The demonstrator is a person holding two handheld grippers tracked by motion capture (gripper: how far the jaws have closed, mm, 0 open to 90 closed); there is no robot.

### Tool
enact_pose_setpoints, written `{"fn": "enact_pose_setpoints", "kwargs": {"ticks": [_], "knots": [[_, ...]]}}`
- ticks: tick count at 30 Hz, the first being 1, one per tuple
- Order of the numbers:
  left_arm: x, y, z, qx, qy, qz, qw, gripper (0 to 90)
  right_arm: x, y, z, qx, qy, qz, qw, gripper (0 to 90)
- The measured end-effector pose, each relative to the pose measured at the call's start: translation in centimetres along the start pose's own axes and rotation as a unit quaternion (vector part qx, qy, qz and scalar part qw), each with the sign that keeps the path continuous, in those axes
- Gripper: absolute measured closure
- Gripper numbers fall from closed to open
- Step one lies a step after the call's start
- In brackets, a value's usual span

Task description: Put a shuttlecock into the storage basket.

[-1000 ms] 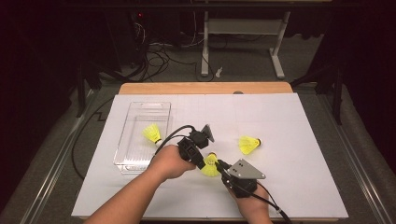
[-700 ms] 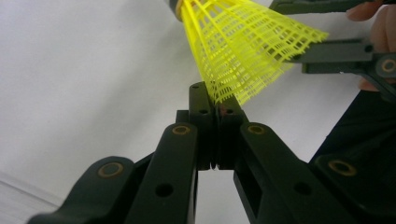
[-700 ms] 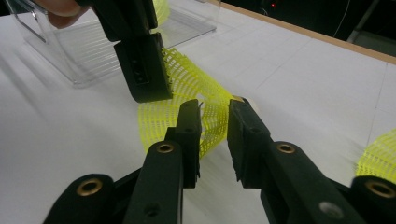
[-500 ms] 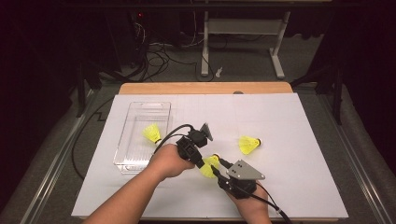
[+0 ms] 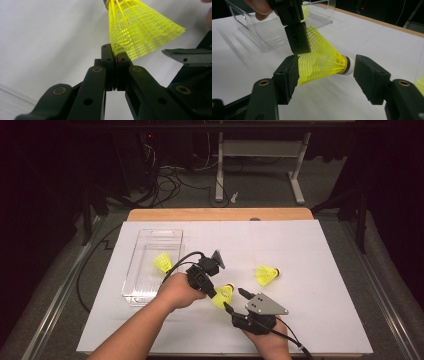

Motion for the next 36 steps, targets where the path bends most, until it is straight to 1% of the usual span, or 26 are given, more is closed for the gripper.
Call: {"fn": "enact_pose_setpoints", "kwargs": {"ticks": [2, 3, 5, 8, 10, 11, 15, 17, 19, 20, 22, 24, 25, 28, 30, 32, 35, 36], "knots": [[-0.1, 0.0, 0.0, 0.000, 0.002, 0.000, 1.0000, 88.7, 0.1, 0.0, 0.0, 0.002, -0.008, -0.007, 0.9999, 32.0], [-0.1, 0.0, 0.1, 0.000, 0.004, 0.000, 1.0000, 88.6, 0.2, 0.0, 0.1, -0.001, -0.014, -0.010, 0.9999, 30.5], [-0.3, 0.0, 0.1, 0.002, 0.003, -0.002, 1.0000, 88.5, 0.3, 0.1, 0.1, 0.003, -0.027, -0.015, 0.9995, 28.2], [-0.4, 0.1, 0.1, 0.004, 0.006, -0.002, 1.0000, 88.5, 0.5, 0.2, 0.0, 0.008, -0.035, -0.024, 0.9991, 21.7], [-0.4, 0.2, 0.2, 0.004, 0.006, -0.003, 1.0000, 88.4, 0.7, 0.3, 0.0, 0.010, -0.042, -0.027, 0.9987, 19.2], [-0.4, 0.2, 0.2, 0.004, 0.006, -0.002, 1.0000, 88.4, 0.8, 0.3, 0.0, 0.014, -0.043, -0.029, 0.9986, 16.9], [-0.4, 0.2, 0.3, 0.004, 0.006, -0.001, 1.0000, 88.2, 1.1, 0.6, -0.2, 0.021, -0.046, -0.036, 0.9981, 12.7], [-0.4, 0.2, 0.4, 0.004, 0.006, -0.002, 1.0000, 88.2, 1.2, 0.7, -0.2, 0.019, -0.045, -0.042, 0.9979, 7.6], [-0.3, 0.2, 0.4, 0.002, 0.003, -0.002, 1.0000, 88.2, 1.3, 0.7, -0.1, 0.013, -0.048, -0.050, 0.9975, 0.3], [-0.3, 0.3, 0.4, 0.003, 0.002, -0.002, 1.0000, 88.2, 1.4, 0.6, -0.1, 0.012, -0.050, -0.053, 0.9973, 0.4], [-0.3, 0.3, 0.5, 0.004, 0.003, -0.002, 1.0000, 88.2, 1.7, 0.7, 0.0, 0.012, -0.049, -0.051, 0.9974, 0.4], [-0.3, 0.4, 0.5, 0.005, -0.001, -0.002, 1.0000, 88.3, 2.0, 0.8, 0.0, 0.010, -0.036, -0.047, 0.9982, 0.4], [-0.3, 0.4, 0.5, 0.008, -0.001, -0.002, 1.0000, 88.4, 2.1, 0.8, 0.0, 0.010, -0.034, -0.046, 0.9983, 0.4], [-0.4, 0.5, 0.7, 0.004, -0.003, -0.001, 1.0000, 88.4, 2.7, 1.1, 0.0, 0.010, -0.036, -0.038, 0.9986, 0.4], [-0.5, 0.5, 0.8, 0.007, -0.001, -0.001, 1.0000, 88.3, 3.1, 1.4, 0.0, 0.011, -0.037, -0.034, 0.9987, 0.4], [-0.6, 0.5, 0.9, 0.004, -0.003, 0.000, 1.0000, 88.3, 3.5, 1.7, 0.4, 0.010, -0.032, -0.026, 0.9991, 0.4], [-0.7, 0.4, 1.1, 0.007, -0.006, 0.002, 1.0000, 88.3, 4.0, 2.0, 0.9, 0.004, -0.033, -0.022, 0.9992, 0.4], [-0.7, 0.4, 1.1, 0.007, -0.005, 0.001, 1.0000, 88.2, 4.3, 2.2, 1.0, 0.002, -0.030, -0.019, 0.9994, 0.4]]}}
Point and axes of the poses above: each handheld gripper's, and its own axes: y roughly backward along the jaws, z roughly out of its underside, x roughly to its right, the point moved 9 cm from there along -y, roughly forward along the jaws, and after that the axes turned 5 degrees about -y, right-handed, at the moved point
